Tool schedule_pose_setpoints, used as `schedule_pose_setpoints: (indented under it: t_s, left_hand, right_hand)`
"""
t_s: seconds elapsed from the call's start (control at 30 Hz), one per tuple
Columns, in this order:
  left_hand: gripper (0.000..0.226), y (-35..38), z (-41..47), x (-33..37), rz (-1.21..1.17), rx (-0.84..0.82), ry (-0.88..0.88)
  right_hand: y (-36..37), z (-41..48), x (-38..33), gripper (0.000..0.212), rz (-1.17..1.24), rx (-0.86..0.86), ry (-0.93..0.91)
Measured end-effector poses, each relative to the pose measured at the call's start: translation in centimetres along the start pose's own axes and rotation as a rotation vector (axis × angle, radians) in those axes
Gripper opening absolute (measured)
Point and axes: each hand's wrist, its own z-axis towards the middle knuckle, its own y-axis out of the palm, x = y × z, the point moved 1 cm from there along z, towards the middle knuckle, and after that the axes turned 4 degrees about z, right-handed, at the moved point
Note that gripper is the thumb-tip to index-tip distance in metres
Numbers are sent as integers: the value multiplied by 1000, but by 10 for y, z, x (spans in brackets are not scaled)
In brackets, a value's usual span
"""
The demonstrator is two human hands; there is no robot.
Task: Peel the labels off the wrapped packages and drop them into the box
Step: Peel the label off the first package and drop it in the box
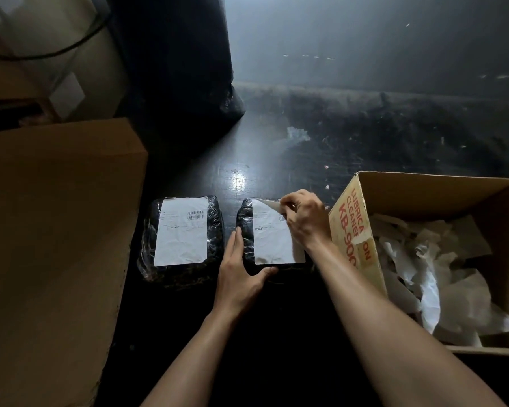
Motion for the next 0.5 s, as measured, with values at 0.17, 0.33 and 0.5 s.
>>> schedule_pose_setpoints:
  t_s: [0.17, 0.33, 0.5]
  left_hand:
    - [112, 1, 0, 1, -16, 35, -20]
    - [112, -1, 0, 1, -22, 40, -22]
    - [113, -3, 2, 1, -27, 15, -14]
  right_hand:
    - [2, -11, -1, 6, 9, 43, -29]
    - [0, -12, -5, 7, 18, 48, -23]
    - [-6, 15, -11, 9, -94, -139, 3]
